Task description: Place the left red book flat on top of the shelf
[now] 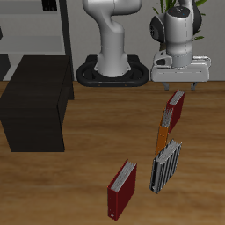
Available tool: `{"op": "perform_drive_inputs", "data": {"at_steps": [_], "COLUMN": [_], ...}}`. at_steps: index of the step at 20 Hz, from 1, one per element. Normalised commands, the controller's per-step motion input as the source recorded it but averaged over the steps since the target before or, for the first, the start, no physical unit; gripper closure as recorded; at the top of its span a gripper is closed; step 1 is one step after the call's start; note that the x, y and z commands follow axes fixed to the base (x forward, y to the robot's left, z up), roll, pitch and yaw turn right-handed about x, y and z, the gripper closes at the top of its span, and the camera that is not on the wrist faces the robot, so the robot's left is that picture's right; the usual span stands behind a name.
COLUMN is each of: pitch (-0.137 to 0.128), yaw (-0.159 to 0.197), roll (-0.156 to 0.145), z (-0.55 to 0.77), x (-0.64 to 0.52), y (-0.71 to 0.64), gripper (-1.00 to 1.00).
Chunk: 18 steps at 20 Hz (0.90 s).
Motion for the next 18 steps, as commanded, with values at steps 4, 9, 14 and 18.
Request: {"op": "perform_drive_inputs", "data": {"at_steps": [4,9,14,18], "pitch": [-0.070,-0.011,0.016,0.050], "yaw": [-0.053,-0.032,-0.006,-0.011], "roll": [-0.031,-0.006,0.000,0.001], "z": [-0.21,-0.12,-0.27,-0.31], "x": [-0.02,0.05,0.07,0.06], "y": [0.01,-0.02,0.05,0.05], "gripper": [-1.00,-1.00,-1.00,-1.00]}}
